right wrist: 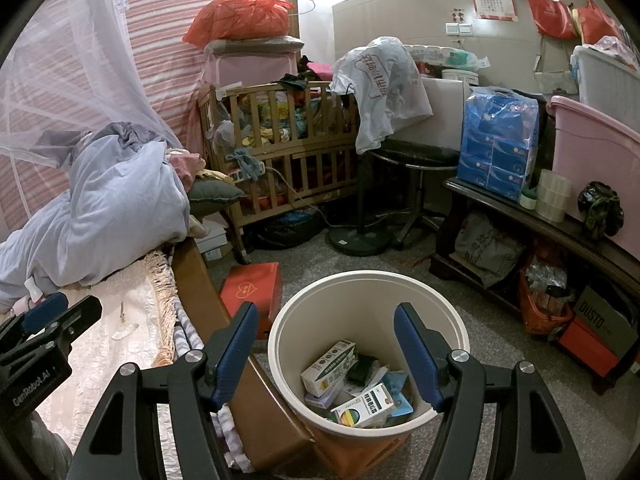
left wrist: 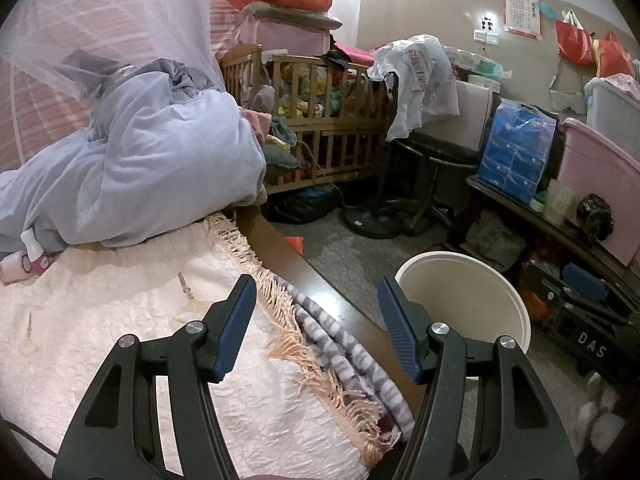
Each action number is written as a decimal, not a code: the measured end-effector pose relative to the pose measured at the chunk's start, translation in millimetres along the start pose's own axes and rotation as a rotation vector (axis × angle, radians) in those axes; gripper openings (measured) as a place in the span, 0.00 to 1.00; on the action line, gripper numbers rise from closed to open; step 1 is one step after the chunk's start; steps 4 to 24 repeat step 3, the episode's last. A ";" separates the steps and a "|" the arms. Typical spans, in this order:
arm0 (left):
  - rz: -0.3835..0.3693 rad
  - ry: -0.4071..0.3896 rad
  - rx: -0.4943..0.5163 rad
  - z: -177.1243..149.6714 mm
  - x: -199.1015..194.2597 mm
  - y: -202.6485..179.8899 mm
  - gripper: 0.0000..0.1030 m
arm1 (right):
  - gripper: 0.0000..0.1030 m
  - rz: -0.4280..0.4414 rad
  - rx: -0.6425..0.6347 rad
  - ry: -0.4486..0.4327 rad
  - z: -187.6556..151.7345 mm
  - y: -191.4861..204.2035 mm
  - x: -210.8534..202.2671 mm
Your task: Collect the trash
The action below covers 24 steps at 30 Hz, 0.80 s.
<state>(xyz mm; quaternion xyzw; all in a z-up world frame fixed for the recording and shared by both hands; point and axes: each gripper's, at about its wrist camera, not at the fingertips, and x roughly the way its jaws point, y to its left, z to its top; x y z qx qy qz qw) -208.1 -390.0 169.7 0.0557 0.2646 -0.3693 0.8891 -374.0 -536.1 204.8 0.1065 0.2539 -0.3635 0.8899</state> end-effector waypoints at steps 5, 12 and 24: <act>0.004 0.012 -0.008 -2.6 0.4 7.5 0.60 | 0.66 0.011 -0.006 0.003 0.1 6.2 0.0; 0.004 0.012 -0.008 -2.6 0.4 7.5 0.60 | 0.66 0.011 -0.006 0.003 0.1 6.2 0.0; 0.004 0.012 -0.008 -2.6 0.4 7.5 0.60 | 0.66 0.011 -0.006 0.003 0.1 6.2 0.0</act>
